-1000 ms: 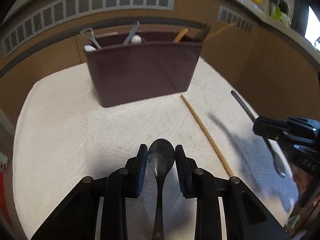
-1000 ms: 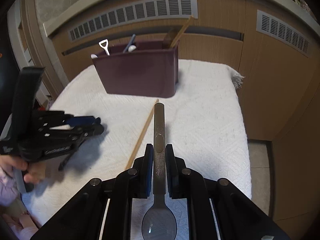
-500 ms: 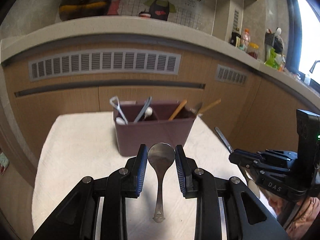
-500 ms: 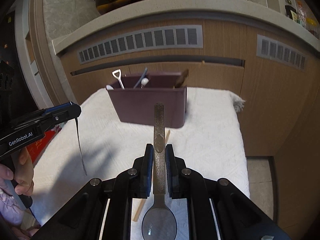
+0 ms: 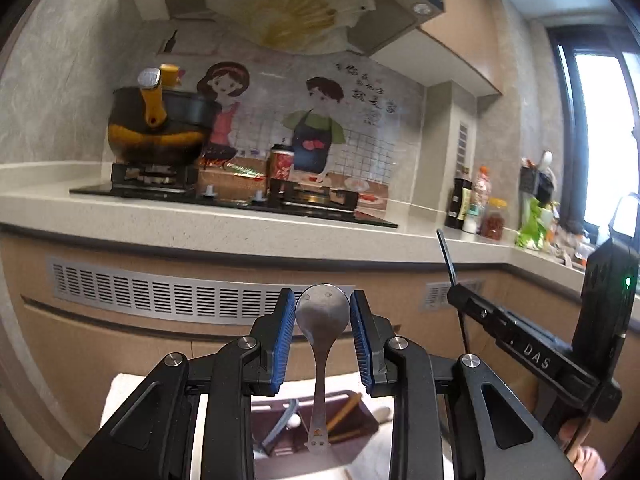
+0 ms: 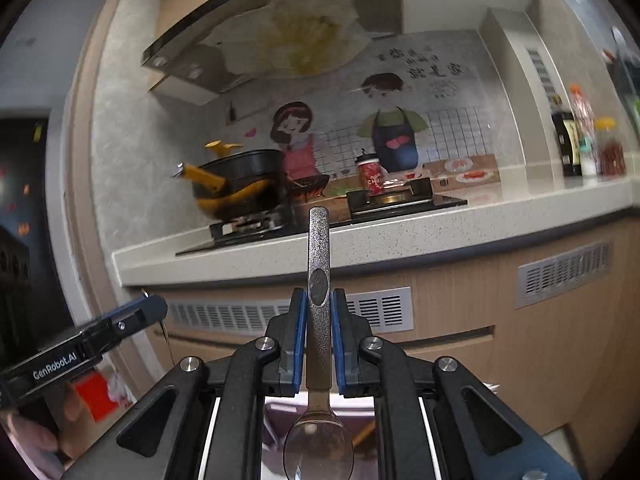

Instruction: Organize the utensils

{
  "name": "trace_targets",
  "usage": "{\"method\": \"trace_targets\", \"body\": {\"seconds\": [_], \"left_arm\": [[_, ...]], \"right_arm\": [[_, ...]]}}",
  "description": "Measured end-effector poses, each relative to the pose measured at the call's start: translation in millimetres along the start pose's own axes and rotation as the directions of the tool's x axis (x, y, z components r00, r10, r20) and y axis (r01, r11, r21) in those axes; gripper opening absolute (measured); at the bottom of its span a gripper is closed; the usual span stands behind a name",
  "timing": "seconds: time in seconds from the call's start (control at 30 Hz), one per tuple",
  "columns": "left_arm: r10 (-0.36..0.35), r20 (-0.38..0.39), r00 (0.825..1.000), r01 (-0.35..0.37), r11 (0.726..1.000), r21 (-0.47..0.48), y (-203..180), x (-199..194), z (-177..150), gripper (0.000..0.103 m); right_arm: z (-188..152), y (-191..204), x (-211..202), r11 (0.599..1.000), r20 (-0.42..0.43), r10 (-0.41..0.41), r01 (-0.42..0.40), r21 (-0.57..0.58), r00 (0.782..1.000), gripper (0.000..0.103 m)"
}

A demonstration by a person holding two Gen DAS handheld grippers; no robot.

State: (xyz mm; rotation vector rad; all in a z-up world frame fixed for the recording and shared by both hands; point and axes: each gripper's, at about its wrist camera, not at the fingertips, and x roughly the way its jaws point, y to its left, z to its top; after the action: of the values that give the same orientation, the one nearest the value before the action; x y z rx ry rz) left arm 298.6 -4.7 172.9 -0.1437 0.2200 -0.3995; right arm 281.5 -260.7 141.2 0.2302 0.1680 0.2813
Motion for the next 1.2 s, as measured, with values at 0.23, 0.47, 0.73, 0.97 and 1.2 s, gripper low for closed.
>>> {"method": "trace_targets", "body": {"seconds": [0.23,0.47,0.73,0.97,1.2], "left_arm": [[0.011,-0.068,0.998,-0.015,0.998,-0.062,33,50,-18,0.029],[0.002,-0.112,0.994,-0.014,0.993,-0.113,51,85,-46,0.029],[0.008,-0.150,0.989,-0.029,0.990,-0.138,65,110,-72,0.029],[0.026,-0.184,0.983,-0.053,0.988,-0.145,68,119,-93,0.056],[0.098,-0.233,0.968,-0.134,0.981,-0.144,59,75,-101,0.062]], "right_arm": [[-29,-5,59,0.997,-0.069,-0.072,0.073,0.013,0.995,0.011],[-59,-13,101,0.990,-0.112,-0.132,0.136,0.025,0.985,0.011],[-84,-18,131,0.982,-0.123,-0.184,0.186,0.008,0.975,0.011],[-103,-18,134,0.985,-0.159,-0.170,0.171,-0.008,0.973,0.026],[-105,-8,85,0.985,-0.147,-0.173,0.169,-0.036,0.974,0.057]]}}
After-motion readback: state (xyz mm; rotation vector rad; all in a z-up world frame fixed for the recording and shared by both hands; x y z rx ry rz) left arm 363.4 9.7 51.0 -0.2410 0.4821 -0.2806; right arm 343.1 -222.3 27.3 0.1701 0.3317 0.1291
